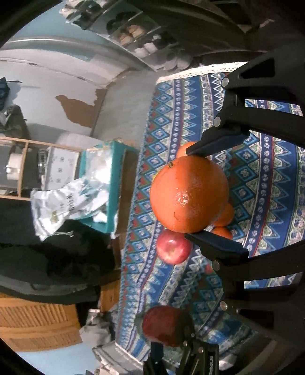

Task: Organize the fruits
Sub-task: 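Lift the red apple with the left tool while the right tool carries the orange to the bowl, then open the left tool over the glass bowl while the right tool releases the orange into it, then withdraw both tools from the glass bowl back toward the fruit, then move the left tool to a tangerine while the right tool approaches a large orange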

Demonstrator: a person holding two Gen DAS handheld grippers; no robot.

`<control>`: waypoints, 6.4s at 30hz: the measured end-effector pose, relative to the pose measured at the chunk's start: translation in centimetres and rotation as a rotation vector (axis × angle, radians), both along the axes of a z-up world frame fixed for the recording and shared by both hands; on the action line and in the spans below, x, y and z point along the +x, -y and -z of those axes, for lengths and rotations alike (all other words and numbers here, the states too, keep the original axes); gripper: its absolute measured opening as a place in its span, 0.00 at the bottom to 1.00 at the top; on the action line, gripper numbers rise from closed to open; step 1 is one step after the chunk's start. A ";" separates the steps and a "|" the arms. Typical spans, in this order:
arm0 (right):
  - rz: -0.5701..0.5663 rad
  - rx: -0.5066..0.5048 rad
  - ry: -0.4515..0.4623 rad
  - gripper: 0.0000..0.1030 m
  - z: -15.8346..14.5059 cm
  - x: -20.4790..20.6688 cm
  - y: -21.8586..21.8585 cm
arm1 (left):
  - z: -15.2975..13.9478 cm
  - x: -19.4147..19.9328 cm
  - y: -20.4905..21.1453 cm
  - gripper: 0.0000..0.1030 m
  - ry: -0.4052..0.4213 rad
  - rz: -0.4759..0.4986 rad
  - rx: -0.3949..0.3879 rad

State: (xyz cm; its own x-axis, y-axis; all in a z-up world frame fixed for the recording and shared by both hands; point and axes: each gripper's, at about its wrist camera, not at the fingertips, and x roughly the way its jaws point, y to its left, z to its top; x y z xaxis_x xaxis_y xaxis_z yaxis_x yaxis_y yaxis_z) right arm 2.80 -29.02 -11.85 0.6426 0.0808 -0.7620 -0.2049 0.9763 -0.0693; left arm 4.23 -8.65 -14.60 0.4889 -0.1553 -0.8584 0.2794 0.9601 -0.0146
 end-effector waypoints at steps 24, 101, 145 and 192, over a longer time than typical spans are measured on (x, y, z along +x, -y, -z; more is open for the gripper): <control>-0.118 0.055 0.100 0.61 -5.2 -0.3 -6.0 | -3.8 -1.6 -6.6 0.70 0.090 -0.118 -0.011; -0.392 0.169 -0.317 0.64 5.4 5.6 -28.2 | 7.8 -1.9 -23.4 0.79 -0.206 -0.403 0.012; 0.044 0.105 0.081 0.80 -6.3 0.8 -6.0 | -2.3 -1.4 -9.6 0.79 0.007 -0.211 -0.028; 0.238 0.036 -0.203 0.80 5.0 1.2 6.7 | 7.8 2.0 7.3 0.79 -0.168 0.085 0.017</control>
